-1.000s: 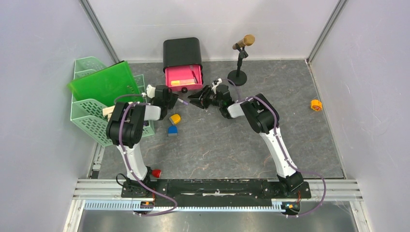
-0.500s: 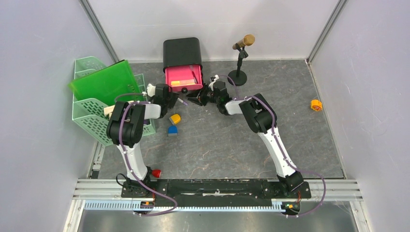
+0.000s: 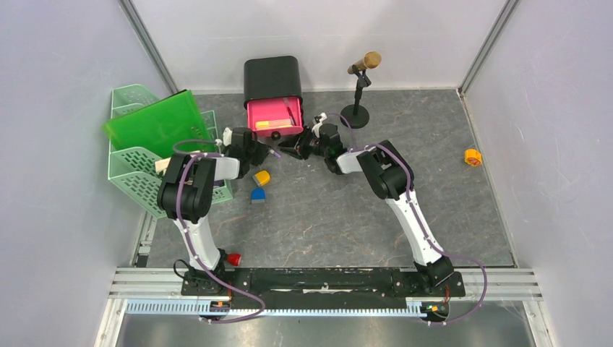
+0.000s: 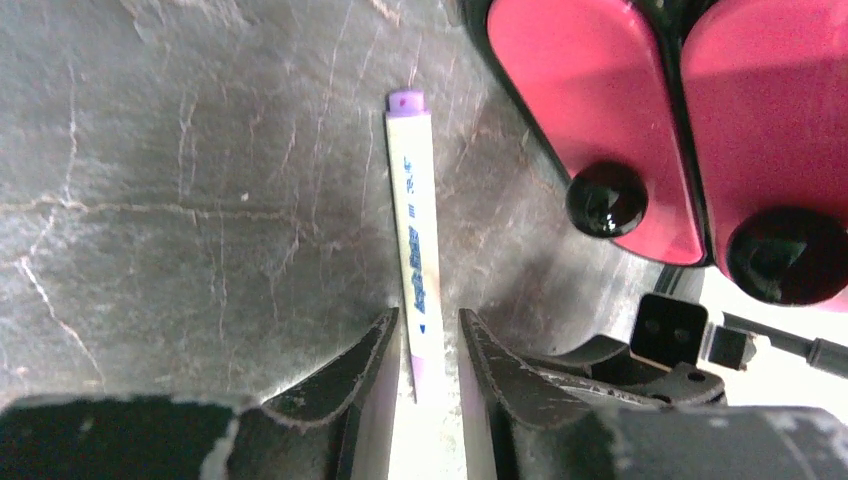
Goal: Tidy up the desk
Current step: Move the stationery to the center of the board.
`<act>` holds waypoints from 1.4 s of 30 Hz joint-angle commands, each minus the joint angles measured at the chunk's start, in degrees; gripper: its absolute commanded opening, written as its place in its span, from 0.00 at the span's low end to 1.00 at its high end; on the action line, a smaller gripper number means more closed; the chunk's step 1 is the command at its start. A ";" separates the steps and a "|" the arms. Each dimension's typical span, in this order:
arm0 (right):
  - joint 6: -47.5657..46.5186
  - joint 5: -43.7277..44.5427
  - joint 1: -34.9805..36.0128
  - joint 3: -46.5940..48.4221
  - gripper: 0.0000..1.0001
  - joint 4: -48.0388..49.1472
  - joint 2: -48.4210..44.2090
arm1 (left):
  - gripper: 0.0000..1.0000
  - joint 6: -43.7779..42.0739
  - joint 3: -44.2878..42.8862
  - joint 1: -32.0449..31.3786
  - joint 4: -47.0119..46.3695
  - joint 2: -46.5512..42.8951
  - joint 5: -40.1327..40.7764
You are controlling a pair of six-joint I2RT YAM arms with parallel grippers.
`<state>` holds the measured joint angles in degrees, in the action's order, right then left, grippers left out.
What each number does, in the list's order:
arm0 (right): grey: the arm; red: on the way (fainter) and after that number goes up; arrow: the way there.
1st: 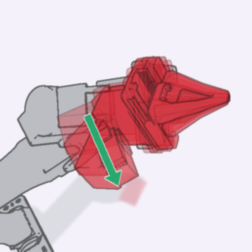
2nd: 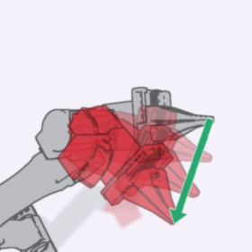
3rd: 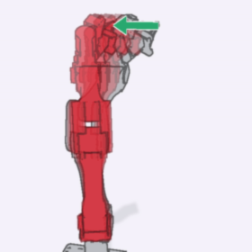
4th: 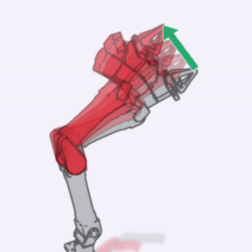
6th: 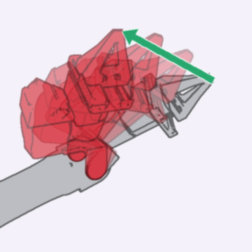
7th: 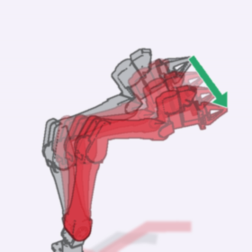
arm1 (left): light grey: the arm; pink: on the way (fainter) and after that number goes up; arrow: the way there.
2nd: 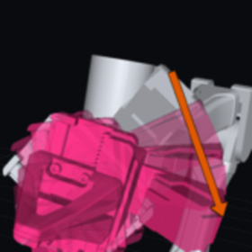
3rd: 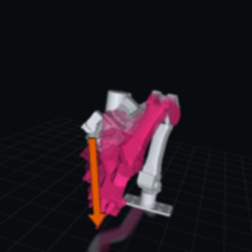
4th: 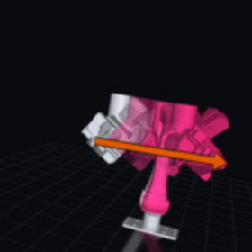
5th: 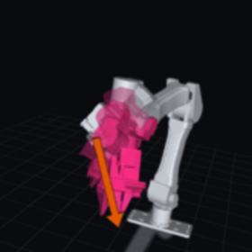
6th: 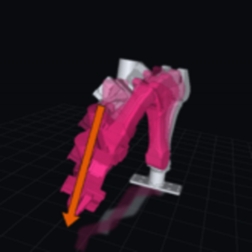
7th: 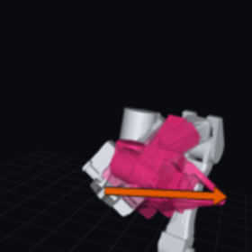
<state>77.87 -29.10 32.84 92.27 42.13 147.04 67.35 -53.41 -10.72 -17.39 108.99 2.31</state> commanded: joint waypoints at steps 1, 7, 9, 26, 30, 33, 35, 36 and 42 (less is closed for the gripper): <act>2.14 -6.23 4.69 -2.09 0.33 -2.70 0.46 | 0.34 -0.80 2.79 0.99 5.08 0.28 -6.69; -0.75 -8.89 6.03 -1.93 0.31 -7.73 -0.45 | 0.31 -2.17 4.01 0.53 4.99 0.16 -7.68; -0.94 -9.38 6.43 -3.21 0.29 -7.69 -0.95 | 0.31 -2.32 4.17 0.39 4.99 0.16 -8.04; -0.11 -9.02 7.59 -13.76 0.26 -0.57 -7.95 | 0.28 -6.80 6.22 -1.49 7.37 -3.22 -10.63; -6.11 -7.41 5.92 -19.68 0.27 -3.82 -14.06 | 0.33 -9.25 7.82 -1.84 7.06 -5.67 -9.99; -13.23 -6.40 3.70 -23.27 0.30 -9.83 -19.39 | 0.38 -11.53 7.93 -2.23 6.84 -6.91 -10.55; -18.10 -4.87 2.12 -25.10 0.32 -14.47 -22.85 | 0.40 -12.66 8.08 -2.59 6.93 -8.10 -10.24; -20.22 -4.35 1.54 -25.94 0.33 -16.37 -24.71 | 0.41 -13.34 8.06 -2.83 6.86 -8.66 -10.10; -34.91 -0.24 -1.26 -22.08 0.38 -30.73 -28.97 | 0.45 -17.25 8.72 -3.60 7.72 -13.38 -9.26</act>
<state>57.12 -33.58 32.49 66.26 23.51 121.89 56.51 -46.15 -13.78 -12.12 100.27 -7.68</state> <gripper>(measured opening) 0.367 0.432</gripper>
